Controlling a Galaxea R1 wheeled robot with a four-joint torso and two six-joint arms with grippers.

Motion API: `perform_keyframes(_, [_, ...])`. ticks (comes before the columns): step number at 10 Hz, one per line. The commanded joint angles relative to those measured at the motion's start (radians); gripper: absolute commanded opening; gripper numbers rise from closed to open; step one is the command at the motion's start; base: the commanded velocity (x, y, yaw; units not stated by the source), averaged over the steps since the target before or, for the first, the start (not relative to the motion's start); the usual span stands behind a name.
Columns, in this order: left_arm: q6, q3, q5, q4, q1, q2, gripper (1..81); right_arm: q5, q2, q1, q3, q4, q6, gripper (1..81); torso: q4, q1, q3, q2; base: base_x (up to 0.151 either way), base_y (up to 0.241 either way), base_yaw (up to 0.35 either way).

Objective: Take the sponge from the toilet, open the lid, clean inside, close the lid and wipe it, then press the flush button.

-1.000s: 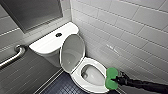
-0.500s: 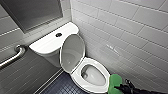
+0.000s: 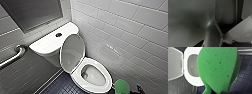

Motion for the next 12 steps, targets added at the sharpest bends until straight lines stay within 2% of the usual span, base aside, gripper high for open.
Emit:
perform_keyframes(1, [0.003, 0.023, 0.074, 0.009, 0.017, 0.011, 81.1, -0.016, -0.103, 0.061, 0.098, -0.058, -0.002, 1.0, 0.0, 0.0, 0.0, 0.0, 0.0, 0.0, 0.0])
perform_keyframes(6, [0.003, 0.023, 0.071, 0.004, 0.017, 0.013, 81.1, -0.237, 0.1, 0.324, -0.061, -0.072, 0.0, 1.0, 0.0, 0.0, 0.0, -0.001, 0.0, 0.0, 0.0])
perform_keyframes(8, [0.001, 0.023, 0.071, 0.004, 0.017, 0.013, 81.1, -0.291, 0.195, 0.398, -0.149, -0.072, 0.001, 1.0, 0.0, 0.0, 0.0, -0.001, 0.0, 0.0, 0.0])
perform_keyframes(9, [0.001, 0.023, 0.071, 0.002, 0.017, 0.013, 81.1, -0.333, 0.261, 0.438, -0.197, -0.072, 0.001, 1.0, 0.0, 0.0, 0.0, -0.001, 0.0, 0.0, 0.0])
perform_keyframes(12, [0.001, 0.023, 0.07, 0.001, 0.017, 0.013, 81.1, -0.396, 0.469, 0.521, -0.391, -0.068, 0.003, 1.0, 0.0, 0.0, 0.0, -0.001, 0.0, 0.0, 0.0])
